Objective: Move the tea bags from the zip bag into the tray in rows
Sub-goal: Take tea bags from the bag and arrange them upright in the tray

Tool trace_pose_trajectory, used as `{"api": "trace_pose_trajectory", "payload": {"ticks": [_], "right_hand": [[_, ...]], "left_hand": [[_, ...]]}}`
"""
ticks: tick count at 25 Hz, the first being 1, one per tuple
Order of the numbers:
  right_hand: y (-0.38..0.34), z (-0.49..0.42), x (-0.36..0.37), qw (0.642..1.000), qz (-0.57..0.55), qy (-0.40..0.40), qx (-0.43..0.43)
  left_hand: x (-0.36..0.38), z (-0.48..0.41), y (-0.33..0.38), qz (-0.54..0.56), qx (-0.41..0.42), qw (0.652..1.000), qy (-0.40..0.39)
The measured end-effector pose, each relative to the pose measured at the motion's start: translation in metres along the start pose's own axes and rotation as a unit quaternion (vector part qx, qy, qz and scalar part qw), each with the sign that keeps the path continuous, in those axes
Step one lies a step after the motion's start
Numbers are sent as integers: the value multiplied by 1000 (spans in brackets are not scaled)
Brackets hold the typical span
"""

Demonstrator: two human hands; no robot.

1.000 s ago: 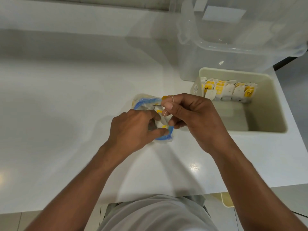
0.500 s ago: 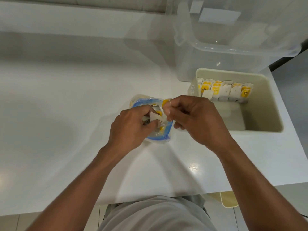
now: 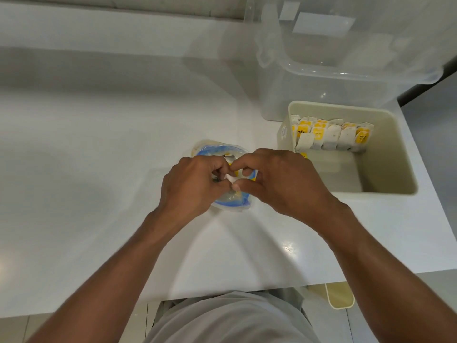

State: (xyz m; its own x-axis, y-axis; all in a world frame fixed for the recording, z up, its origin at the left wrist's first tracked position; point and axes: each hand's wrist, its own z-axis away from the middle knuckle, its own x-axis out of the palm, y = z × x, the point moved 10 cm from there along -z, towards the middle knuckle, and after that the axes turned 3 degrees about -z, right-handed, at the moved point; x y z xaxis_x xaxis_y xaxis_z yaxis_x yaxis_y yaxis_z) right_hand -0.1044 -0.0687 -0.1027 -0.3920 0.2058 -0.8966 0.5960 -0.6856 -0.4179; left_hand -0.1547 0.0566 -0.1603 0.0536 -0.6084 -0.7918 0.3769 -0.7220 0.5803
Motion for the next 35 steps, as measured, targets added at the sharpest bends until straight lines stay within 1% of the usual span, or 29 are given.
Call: {"api": "trace_pose_trajectory", "payload": {"ticks": [4,7,8,9,11,14,15,16,18,21,23,25,28,30,32,34,35], "right_hand": [[7,-7,-2,999,-16,25,24],[8,-11,-3,992,-120,-8,37],[7,-12,-2,991,-124,-21,33],[6,-13,-3,994,-104,-18,29],[7,-17,-12,996,-86,15,24],[12,-17,-32,989,-130,58,40],[12,-15,-39,985,-153,69,42],[12,-12,-46,979,-182,76,40],[8,-8,-57,968,-235,79,31],[11,-11,-63,960,-265,87,37],[13,-14,-58,958,-272,74,51],[13,-14,-52,959,-271,62,54],[12,-14,-46,957,-281,48,49],[11,-13,-41,965,-255,31,47],[14,-13,-35,975,-216,21,56],[20,-12,-37,978,-191,33,72],[22,-11,-39,980,-181,45,74]], "left_hand": [[-3,-4,3,-18,-1,1000,6],[-12,-10,6,3,7,1000,11],[-15,-12,7,9,7,1000,11],[-17,-14,8,16,9,1000,12],[-22,-16,9,39,17,999,17],[-30,-18,0,95,8,995,3],[-31,-18,-5,93,2,996,0],[-33,-18,-8,63,1,998,3],[-30,-15,-7,-53,12,998,5],[-6,-13,5,-199,49,979,2],[7,-15,16,-256,83,963,13],[15,-17,25,-274,107,956,11],[21,-21,32,-282,120,952,-8],[21,-23,34,-280,120,953,-10],[13,-25,30,-245,109,963,6],[1,-26,22,-195,96,976,22],[-5,-26,16,-152,85,984,22]]}}
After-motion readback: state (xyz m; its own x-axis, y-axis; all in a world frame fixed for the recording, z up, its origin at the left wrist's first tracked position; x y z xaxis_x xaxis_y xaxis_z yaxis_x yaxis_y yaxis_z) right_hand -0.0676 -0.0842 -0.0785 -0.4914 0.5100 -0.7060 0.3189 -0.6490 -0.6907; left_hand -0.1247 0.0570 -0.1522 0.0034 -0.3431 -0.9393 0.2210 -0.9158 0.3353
